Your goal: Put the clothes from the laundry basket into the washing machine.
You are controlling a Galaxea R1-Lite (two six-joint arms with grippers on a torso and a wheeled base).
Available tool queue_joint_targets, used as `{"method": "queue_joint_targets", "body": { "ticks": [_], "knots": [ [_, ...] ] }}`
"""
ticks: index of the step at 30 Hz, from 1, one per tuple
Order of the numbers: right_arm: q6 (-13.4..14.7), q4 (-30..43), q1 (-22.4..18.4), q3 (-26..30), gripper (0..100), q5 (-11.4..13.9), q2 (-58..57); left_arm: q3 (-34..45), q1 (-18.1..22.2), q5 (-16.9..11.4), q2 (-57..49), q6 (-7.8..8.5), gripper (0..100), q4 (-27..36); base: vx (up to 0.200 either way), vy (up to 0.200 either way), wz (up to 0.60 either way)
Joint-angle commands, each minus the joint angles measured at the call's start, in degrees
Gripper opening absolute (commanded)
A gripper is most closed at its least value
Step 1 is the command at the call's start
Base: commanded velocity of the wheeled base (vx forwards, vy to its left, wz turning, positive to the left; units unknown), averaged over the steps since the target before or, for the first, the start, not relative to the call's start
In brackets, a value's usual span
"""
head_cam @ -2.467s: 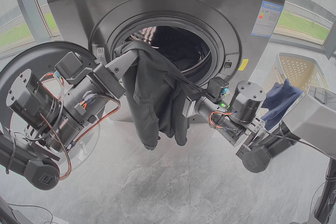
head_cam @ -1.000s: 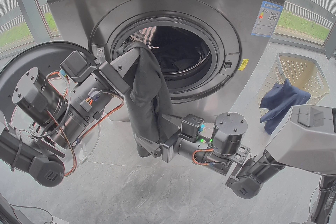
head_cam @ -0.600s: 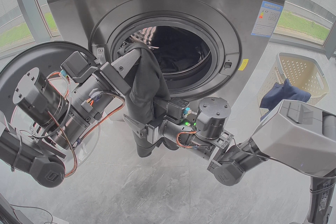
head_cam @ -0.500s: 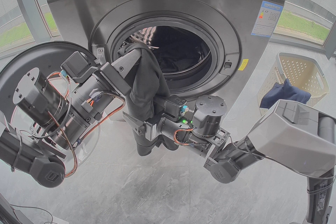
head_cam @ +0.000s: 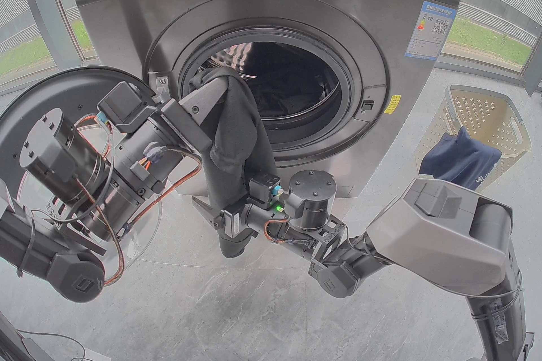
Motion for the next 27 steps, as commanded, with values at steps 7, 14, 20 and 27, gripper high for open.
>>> {"method": "queue_joint_targets", "body": {
  "ticks": [7,14,20,27],
  "knots": [
    [-0.13,-0.65,-0.09,7.18,100,0.1,1.9,-0.81,0.42,0.78,0.12,-0.03,0,-0.1,0.0,0.0,0.0],
    [-0.05,-1.62,0.52,9.38,100,0.71,2.34,-1.07,0.51,1.13,0.12,-0.03,0,-0.1,0.0,0.0,0.0],
    [0.13,-2.32,0.44,10.35,100,0.71,2.96,-1.16,0.6,1.13,-0.06,-0.03,0,-0.01,0.0,0.0,0.0],
    [0.31,-4.08,0.35,10.88,100,0.71,3.83,-1.25,0.69,1.13,-0.06,-0.03,0,-0.01,0.0,0.0,0.0]
  ]
}}
